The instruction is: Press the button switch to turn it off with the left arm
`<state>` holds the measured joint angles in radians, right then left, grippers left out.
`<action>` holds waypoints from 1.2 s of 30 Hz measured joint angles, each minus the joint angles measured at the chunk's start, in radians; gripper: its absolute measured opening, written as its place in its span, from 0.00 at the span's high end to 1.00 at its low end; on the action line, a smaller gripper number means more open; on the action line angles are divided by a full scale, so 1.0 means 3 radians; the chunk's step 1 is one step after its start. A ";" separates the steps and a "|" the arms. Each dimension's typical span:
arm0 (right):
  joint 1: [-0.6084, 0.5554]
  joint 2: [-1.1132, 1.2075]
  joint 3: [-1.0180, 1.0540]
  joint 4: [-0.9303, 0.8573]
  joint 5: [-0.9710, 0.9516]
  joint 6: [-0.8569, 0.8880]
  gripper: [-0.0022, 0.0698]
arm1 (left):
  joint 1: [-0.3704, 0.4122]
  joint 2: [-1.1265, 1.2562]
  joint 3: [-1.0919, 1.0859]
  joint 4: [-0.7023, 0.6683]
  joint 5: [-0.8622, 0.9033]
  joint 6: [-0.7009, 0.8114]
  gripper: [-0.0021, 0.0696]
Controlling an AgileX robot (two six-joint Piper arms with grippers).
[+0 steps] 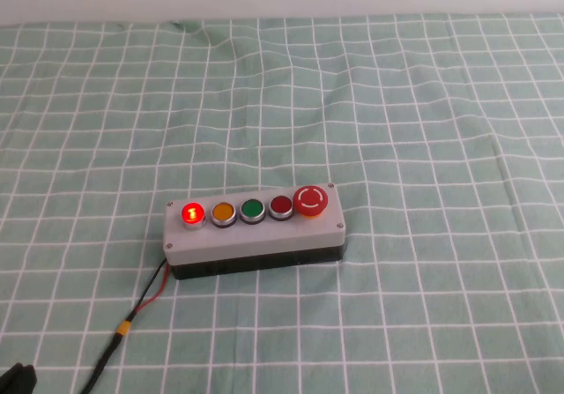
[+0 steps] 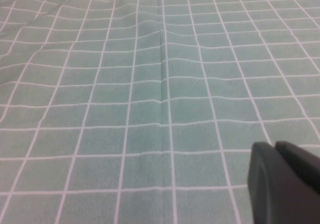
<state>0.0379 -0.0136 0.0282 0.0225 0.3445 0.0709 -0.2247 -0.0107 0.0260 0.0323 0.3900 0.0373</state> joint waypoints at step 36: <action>0.0000 0.0000 0.0000 0.0000 0.0000 0.0000 0.99 | 0.0000 0.0000 0.0000 0.0000 -0.0389 0.0000 0.97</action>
<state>0.0379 -0.0136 0.0282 0.0225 0.3445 0.0709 -0.2247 -0.0107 0.0260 0.0323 0.2733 0.0373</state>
